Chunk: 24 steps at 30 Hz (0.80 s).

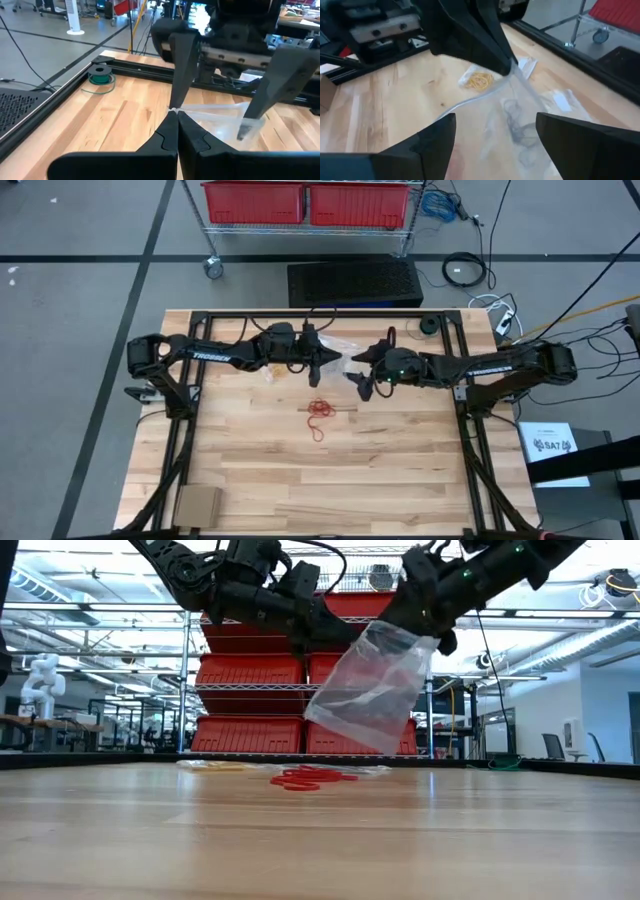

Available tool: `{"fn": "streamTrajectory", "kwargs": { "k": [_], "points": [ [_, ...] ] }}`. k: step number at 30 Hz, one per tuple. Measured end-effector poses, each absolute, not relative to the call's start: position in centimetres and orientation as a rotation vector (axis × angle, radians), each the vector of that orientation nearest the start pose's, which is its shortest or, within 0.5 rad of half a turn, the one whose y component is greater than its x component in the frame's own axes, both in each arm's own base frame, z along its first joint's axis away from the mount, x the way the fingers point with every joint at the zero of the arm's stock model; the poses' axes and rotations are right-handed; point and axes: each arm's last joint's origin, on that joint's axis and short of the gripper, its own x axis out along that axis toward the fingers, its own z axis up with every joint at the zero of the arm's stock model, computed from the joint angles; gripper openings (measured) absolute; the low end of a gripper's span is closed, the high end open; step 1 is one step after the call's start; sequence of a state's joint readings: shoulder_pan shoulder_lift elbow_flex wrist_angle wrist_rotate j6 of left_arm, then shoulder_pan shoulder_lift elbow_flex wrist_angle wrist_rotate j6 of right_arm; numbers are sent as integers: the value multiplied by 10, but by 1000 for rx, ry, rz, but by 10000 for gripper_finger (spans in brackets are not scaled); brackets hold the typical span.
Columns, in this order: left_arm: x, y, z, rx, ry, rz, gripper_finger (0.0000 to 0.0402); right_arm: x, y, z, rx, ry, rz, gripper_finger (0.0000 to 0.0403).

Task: Sort rubber bands
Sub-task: Open the bottom right transparent zip bag, then put the red rubber band into the bottom right transparent zip bag

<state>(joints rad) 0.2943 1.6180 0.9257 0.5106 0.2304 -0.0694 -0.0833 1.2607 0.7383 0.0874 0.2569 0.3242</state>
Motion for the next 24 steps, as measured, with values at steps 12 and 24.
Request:
{"fn": "streamTrajectory", "kwargs": {
  "k": [12, 24],
  "points": [
    [336, 99, 240, -107, 208, 78, 0, 247, -34, 268, 185, 328, -401, 267],
    [318, 111, 253, -82, 253, 126, 0, 239, -12, 268, 162, 392, -313, 264]
  ]
}}
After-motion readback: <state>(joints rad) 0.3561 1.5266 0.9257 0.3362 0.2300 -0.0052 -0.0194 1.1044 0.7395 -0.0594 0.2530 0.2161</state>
